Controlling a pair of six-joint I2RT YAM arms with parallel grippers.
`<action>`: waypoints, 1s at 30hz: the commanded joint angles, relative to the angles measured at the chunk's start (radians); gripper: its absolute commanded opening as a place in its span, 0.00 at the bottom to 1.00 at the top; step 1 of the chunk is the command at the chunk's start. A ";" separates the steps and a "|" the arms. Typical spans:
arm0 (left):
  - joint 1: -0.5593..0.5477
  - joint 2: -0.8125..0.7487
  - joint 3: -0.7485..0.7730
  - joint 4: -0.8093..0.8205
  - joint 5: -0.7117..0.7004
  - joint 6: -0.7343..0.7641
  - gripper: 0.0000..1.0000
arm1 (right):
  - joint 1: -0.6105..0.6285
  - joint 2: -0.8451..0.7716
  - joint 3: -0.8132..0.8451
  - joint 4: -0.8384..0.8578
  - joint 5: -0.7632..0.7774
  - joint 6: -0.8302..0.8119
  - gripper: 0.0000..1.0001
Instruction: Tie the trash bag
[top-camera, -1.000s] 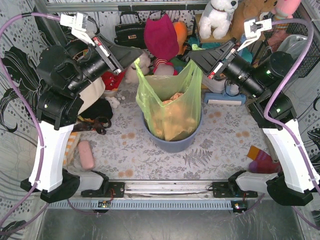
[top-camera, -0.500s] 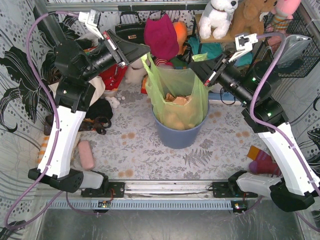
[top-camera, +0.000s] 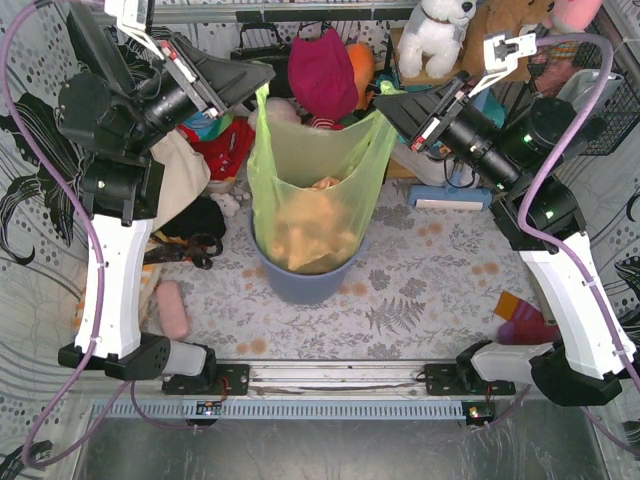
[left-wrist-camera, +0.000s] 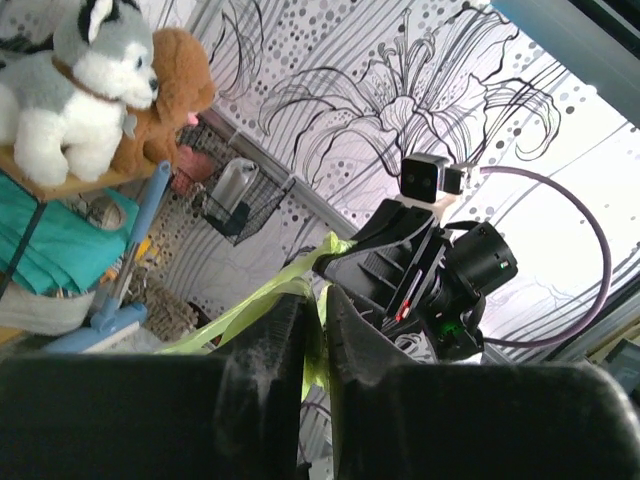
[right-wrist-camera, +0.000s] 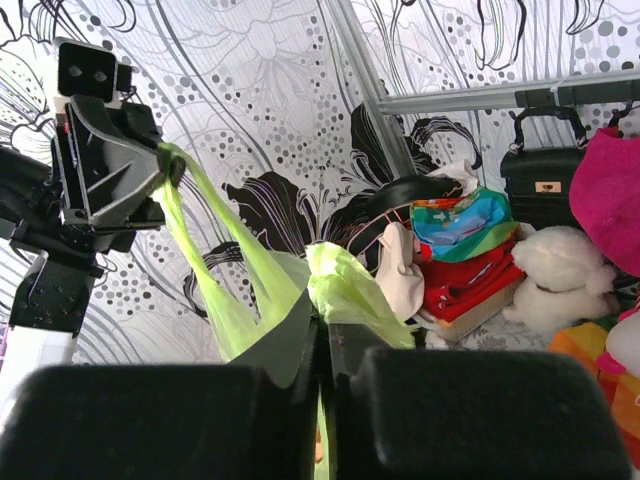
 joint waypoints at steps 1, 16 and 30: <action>0.005 -0.075 -0.133 0.080 0.027 -0.013 0.24 | 0.002 -0.039 -0.076 0.097 -0.029 0.036 0.07; 0.006 -0.185 -0.157 -0.349 -0.044 0.250 0.55 | 0.002 -0.029 -0.285 0.281 -0.152 0.151 0.49; 0.006 -0.145 -0.157 -0.159 0.054 0.135 0.01 | 0.002 0.077 -0.058 0.241 -0.134 0.111 0.00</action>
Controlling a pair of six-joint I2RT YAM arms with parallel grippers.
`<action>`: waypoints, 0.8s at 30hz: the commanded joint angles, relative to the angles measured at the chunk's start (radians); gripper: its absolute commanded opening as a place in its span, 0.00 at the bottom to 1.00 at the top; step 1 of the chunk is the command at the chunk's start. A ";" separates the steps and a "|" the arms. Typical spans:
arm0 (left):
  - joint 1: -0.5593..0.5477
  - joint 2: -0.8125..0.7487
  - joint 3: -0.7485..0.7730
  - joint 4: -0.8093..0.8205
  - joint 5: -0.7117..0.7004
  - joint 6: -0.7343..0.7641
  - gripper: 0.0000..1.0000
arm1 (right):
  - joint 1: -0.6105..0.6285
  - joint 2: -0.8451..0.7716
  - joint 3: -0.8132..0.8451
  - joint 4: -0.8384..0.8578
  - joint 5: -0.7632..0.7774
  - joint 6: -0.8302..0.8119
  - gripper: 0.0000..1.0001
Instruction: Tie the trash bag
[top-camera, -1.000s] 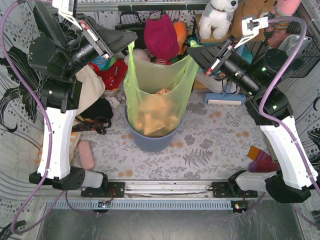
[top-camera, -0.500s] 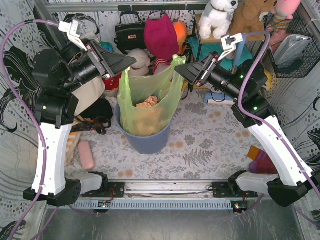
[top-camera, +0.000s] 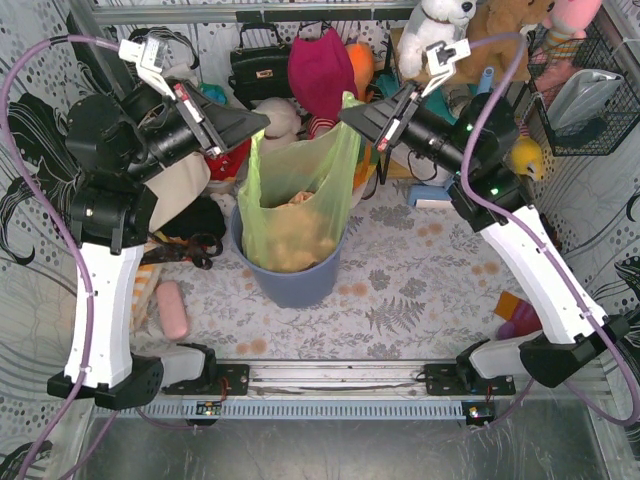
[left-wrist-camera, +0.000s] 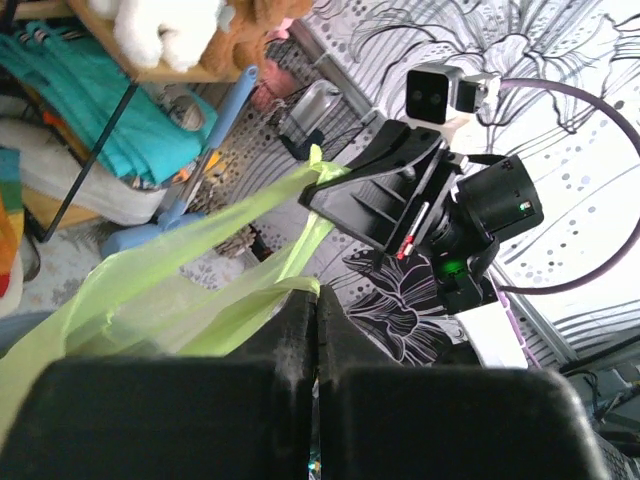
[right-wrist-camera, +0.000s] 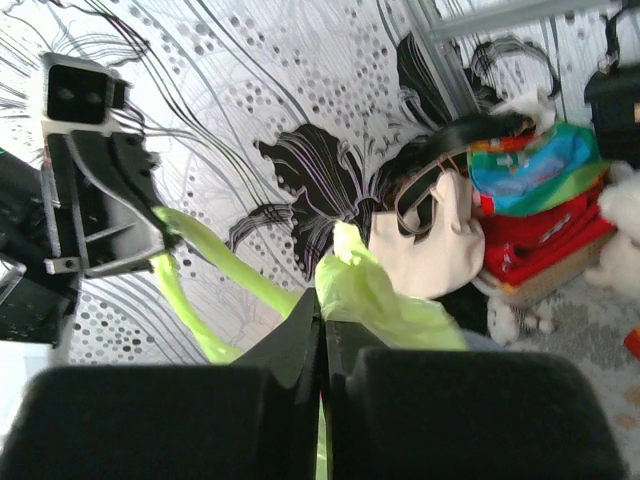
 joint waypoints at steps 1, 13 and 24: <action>0.006 0.043 0.071 0.213 0.094 -0.110 0.00 | 0.002 -0.003 0.188 -0.012 0.021 -0.061 0.00; 0.007 0.153 0.208 0.474 0.149 -0.336 0.00 | 0.002 0.021 0.420 -0.223 0.095 -0.183 0.00; 0.002 0.029 -0.212 0.641 0.126 -0.352 0.00 | 0.002 -0.156 0.027 -0.187 0.220 -0.193 0.00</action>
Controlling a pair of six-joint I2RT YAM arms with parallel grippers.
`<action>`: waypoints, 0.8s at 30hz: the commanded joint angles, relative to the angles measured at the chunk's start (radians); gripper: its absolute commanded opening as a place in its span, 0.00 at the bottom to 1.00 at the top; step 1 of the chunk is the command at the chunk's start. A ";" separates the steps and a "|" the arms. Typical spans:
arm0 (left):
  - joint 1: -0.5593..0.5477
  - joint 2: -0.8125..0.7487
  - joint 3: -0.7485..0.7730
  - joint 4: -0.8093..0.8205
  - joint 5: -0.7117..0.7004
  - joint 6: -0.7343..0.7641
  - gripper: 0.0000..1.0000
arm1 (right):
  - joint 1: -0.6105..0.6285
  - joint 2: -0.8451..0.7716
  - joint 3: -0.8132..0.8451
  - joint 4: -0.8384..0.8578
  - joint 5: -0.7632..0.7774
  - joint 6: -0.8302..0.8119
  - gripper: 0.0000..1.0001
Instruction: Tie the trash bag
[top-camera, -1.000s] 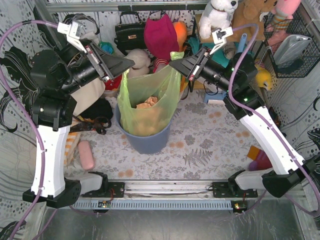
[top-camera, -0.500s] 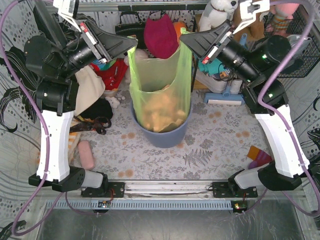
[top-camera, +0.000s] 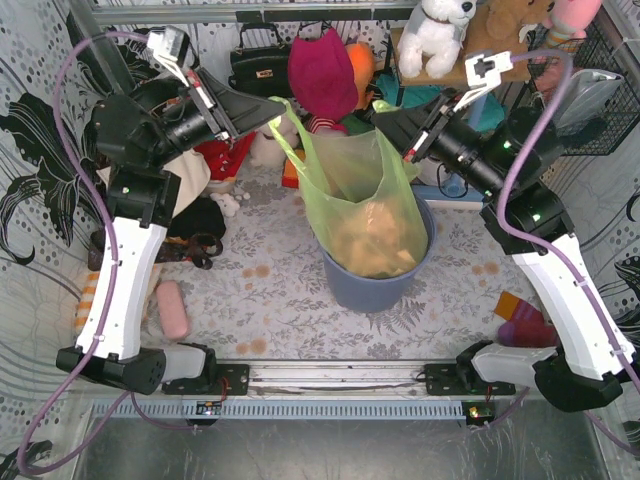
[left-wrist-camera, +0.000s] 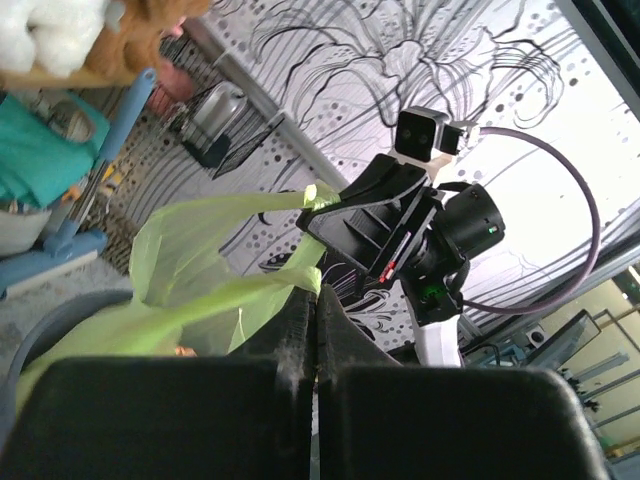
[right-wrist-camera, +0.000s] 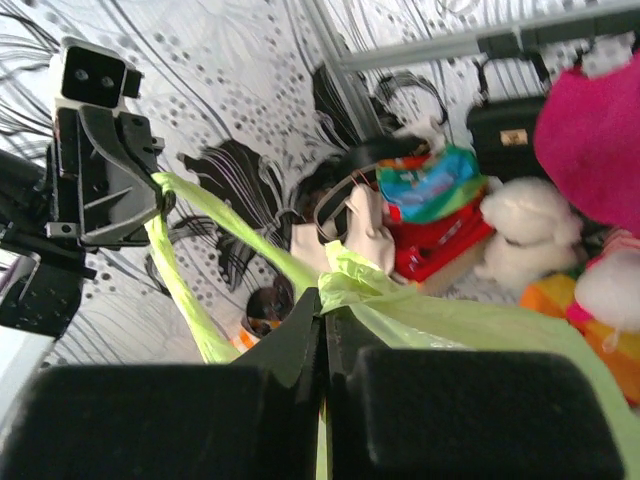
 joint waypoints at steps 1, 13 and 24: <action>0.002 -0.045 -0.094 0.131 -0.009 -0.018 0.00 | 0.002 -0.048 -0.088 0.041 0.067 -0.010 0.00; 0.003 0.050 0.265 0.041 0.019 -0.021 0.00 | 0.002 0.017 0.107 0.043 -0.009 0.031 0.00; 0.002 -0.038 0.061 0.011 0.016 0.030 0.00 | 0.002 0.002 -0.028 0.126 -0.018 0.087 0.00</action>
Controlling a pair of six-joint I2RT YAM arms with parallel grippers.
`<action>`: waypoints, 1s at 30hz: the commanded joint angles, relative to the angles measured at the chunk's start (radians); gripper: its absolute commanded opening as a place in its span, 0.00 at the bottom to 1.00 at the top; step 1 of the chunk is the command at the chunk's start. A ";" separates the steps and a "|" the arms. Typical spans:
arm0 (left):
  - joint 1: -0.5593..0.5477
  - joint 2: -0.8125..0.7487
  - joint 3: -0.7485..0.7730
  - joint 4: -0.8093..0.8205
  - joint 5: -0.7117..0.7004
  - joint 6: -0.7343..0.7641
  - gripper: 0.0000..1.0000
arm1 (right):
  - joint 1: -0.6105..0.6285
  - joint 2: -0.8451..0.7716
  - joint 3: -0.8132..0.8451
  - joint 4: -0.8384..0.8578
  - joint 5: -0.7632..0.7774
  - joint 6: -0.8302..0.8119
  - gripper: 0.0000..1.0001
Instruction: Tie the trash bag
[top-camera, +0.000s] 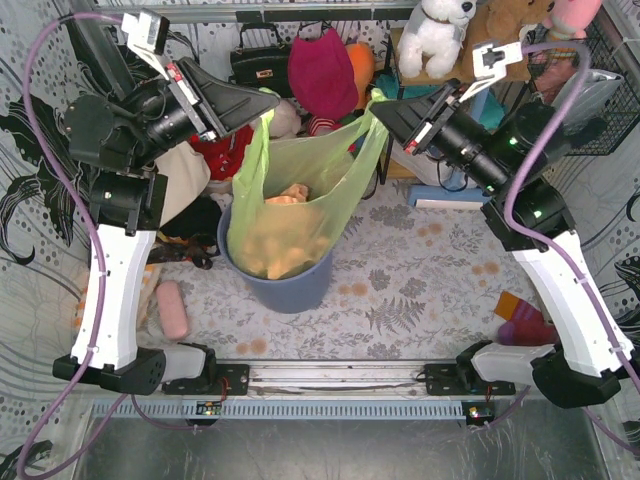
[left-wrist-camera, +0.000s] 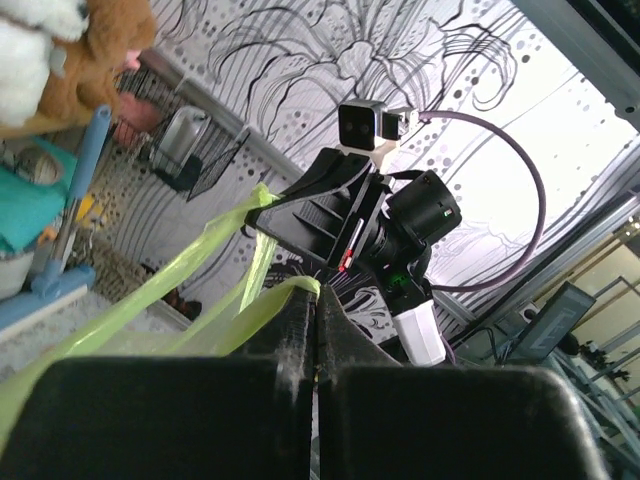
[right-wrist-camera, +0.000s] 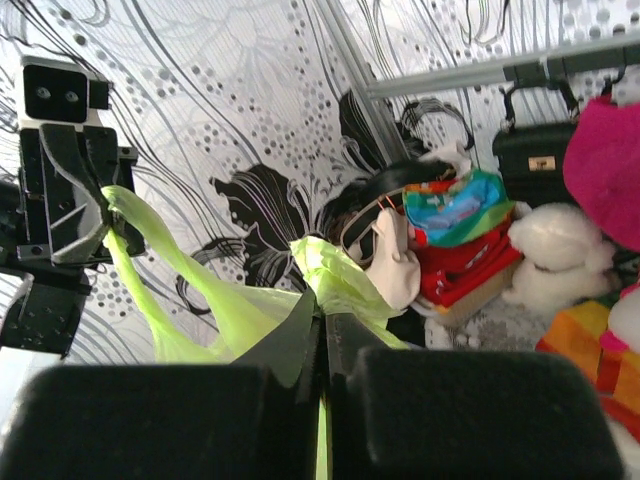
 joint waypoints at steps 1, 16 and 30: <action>0.003 -0.047 -0.068 -0.012 -0.011 0.044 0.00 | 0.002 -0.002 -0.067 0.105 -0.027 0.050 0.00; 0.009 0.062 0.189 -0.073 -0.017 0.038 0.00 | 0.002 0.107 0.190 0.058 -0.077 0.028 0.00; 0.009 0.029 0.001 0.009 -0.020 0.026 0.00 | 0.002 0.017 0.026 0.051 -0.019 -0.001 0.00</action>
